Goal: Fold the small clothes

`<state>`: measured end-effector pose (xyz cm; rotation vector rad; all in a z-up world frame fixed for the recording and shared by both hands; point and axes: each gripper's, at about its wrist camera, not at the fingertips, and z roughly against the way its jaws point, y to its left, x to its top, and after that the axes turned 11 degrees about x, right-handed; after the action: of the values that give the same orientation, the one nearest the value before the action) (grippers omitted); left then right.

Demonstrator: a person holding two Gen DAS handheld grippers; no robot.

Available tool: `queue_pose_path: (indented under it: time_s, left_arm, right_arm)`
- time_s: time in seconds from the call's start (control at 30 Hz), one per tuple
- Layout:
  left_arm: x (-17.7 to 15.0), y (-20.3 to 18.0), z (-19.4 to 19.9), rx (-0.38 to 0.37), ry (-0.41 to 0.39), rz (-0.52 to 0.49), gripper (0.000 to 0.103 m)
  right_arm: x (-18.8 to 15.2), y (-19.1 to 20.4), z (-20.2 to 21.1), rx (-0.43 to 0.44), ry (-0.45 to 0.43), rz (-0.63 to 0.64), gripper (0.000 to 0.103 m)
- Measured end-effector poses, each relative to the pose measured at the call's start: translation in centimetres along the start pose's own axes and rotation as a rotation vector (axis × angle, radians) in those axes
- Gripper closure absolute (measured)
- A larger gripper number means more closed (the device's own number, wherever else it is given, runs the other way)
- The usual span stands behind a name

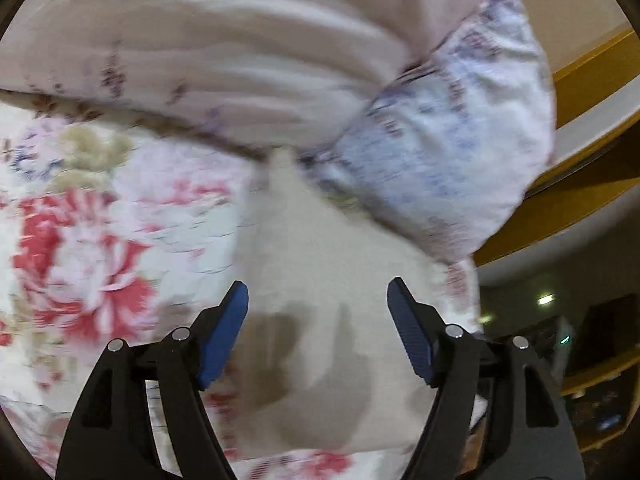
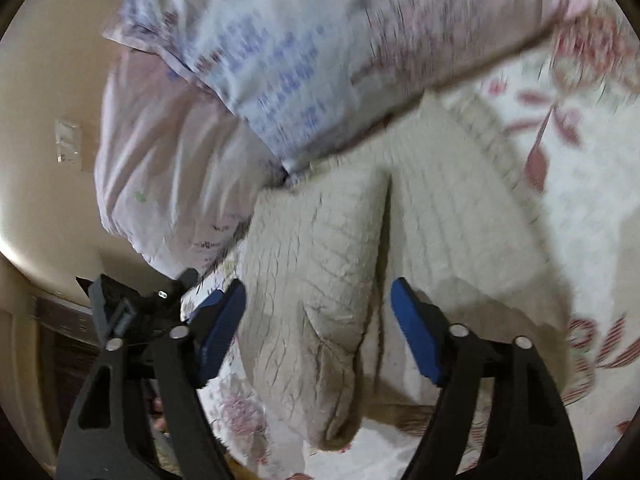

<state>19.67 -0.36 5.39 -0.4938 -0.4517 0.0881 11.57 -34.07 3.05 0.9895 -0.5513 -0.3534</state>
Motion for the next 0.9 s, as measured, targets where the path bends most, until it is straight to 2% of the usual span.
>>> queue_pose_path:
  time_s: [0.13,0.23,0.37,0.63,0.67,0.7,0.73,0.83,0.9]
  left_arm:
    - [-1.1,1.3,-1.7,0.071,0.071,0.001,0.031]
    - [-1.7,1.5,-2.8,0.083,0.112,-0.002,0.030]
    - [-1.9,0.8,-3.4,0.069,0.121,-0.008,0.030]
    - [-3.0,0.4,-5.0,0.002,0.171,0.031,0.030]
    - [-2.9,0.2,-5.0,0.002,0.174,0.024,0.030]
    - [-2.9,0.1,-5.1,-0.003,0.181,0.021,0.030]
    - [-2.8,0.0,-5.3,-0.008,0.187,0.020,0.030]
    - [-2.8,-0.1,-5.7,-0.013,0.193,0.013,0.030]
    - [-2.7,0.1,-5.7,-0.015,0.195,0.014,0.030]
  right_arm:
    - [-0.2,-0.7,-1.8,-0.001,0.048,-0.056,0.040]
    - [-0.6,-1.2,-3.2,-0.005,0.080,-0.079,0.044]
    - [-0.8,-1.1,-4.4,0.005,0.095,-0.075,0.061]
    - [-0.8,-1.0,-5.7,0.019,0.065,-0.067,0.065]
    - [-0.8,-0.9,-6.0,0.026,0.065,-0.067,0.069]
    - [-0.7,-1.0,-6.1,0.021,0.067,-0.066,0.080]
    - [-0.7,-1.2,-6.2,0.019,0.072,-0.067,0.083]
    - [-0.7,-0.8,-6.0,0.003,0.069,-0.041,0.088]
    - [-0.7,0.4,-5.7,-0.042,0.061,0.024,0.089]
